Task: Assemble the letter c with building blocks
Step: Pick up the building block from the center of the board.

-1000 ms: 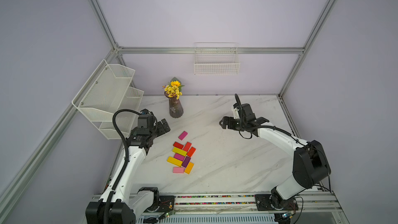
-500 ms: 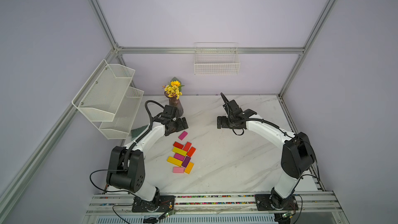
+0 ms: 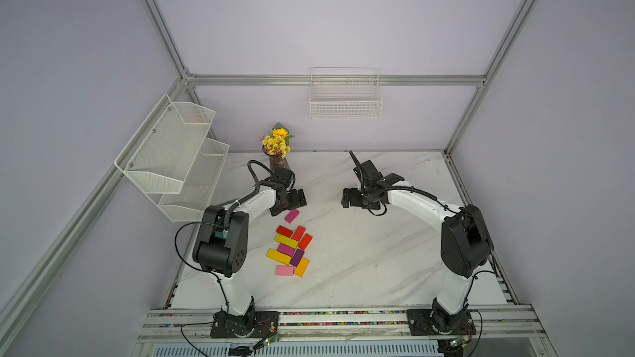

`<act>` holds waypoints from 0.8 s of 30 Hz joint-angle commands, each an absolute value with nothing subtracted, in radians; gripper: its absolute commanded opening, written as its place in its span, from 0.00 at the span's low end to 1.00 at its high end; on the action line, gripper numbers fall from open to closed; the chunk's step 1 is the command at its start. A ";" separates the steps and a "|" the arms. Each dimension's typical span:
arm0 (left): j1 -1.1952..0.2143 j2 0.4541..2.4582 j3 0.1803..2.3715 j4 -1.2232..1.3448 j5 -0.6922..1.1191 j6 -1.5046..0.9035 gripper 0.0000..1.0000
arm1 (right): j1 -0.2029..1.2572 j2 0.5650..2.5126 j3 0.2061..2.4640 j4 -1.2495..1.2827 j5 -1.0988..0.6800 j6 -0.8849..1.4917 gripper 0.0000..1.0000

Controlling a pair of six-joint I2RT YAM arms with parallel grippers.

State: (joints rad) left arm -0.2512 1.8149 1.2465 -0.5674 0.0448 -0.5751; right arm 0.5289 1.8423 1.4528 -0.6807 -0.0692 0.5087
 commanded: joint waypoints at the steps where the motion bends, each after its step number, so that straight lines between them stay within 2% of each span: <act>1: -0.263 1.813 1.287 -0.609 0.041 -0.485 1.00 | 0.526 1.848 1.454 -0.671 -0.104 0.531 0.97; 9: -0.306 1.803 1.288 -0.725 -0.020 -0.324 0.85 | 0.511 1.836 1.427 -0.642 -0.116 0.562 0.97; 18: -0.310 1.859 1.296 -0.787 -0.062 -0.259 0.85 | 0.474 1.811 1.381 -0.602 -0.132 0.605 0.97; 24: -0.310 1.891 1.314 -0.792 -0.070 -0.240 0.78 | 0.447 1.780 1.341 -0.580 -0.139 0.629 0.97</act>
